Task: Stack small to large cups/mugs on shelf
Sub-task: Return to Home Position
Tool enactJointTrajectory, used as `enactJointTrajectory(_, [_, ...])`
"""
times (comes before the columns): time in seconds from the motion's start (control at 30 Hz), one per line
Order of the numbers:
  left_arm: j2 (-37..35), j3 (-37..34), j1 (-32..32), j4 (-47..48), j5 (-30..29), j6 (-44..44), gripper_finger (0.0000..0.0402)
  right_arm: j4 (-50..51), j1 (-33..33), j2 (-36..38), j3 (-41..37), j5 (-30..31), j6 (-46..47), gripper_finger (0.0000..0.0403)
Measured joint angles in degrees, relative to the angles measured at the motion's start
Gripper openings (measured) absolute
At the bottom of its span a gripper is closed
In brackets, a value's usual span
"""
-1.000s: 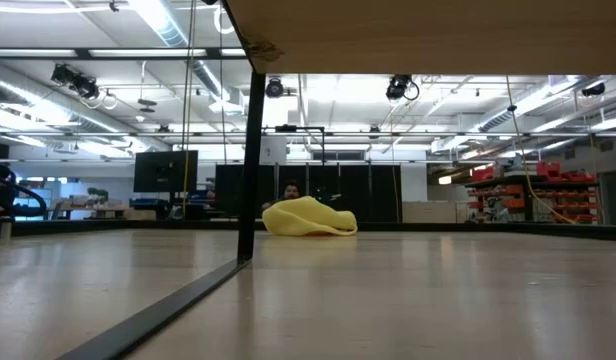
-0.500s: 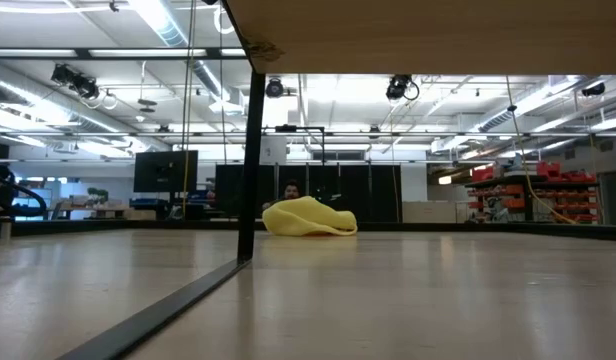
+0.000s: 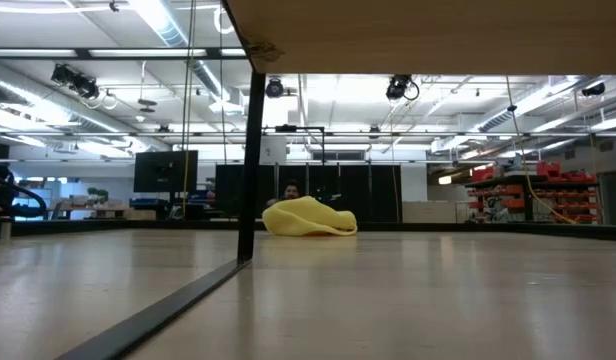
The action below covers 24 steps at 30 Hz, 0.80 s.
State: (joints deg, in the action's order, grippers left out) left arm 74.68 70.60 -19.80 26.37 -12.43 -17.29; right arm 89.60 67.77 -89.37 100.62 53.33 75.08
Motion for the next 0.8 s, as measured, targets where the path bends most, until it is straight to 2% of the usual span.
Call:
enactJointTrajectory(0.2, [-7.5, 0.0, 0.1, 3.0, -1.1, -2.9, 0.0021, -1.5, 0.3, 6.7, 0.1, 7.3, 1.9, 0.0008])
enactJointTrajectory(0.33, [-9.6, 0.0, -2.3, 3.3, -0.9, -7.0, 0.0026, -3.0, 0.3, 9.1, 0.1, 5.3, 3.2, 0.0012])
enactJointTrajectory(0.5, [-9.9, 0.0, -3.7, 3.9, -0.9, -7.3, 0.0025, -5.0, 0.5, 9.2, 0.1, 2.4, 7.4, 0.0012])
enactJointTrajectory(0.6, [-9.9, 0.0, -4.3, 3.4, -0.8, -12.2, 0.0021, -6.6, 0.8, 8.9, 0.1, 2.0, 3.9, 0.0012])
enactJointTrajectory(0.67, [-9.9, 0.0, -4.3, 4.1, 0.1, -15.8, 0.0019, -10.0, 2.2, 8.0, -0.4, 4.0, 1.1, 0.0012])
enactJointTrajectory(0.8, [-9.9, -1.1, -7.1, 6.6, 1.7, -15.1, 0.0019, -24.8, 6.4, 5.9, -3.8, 6.7, -8.4, 0.0013])
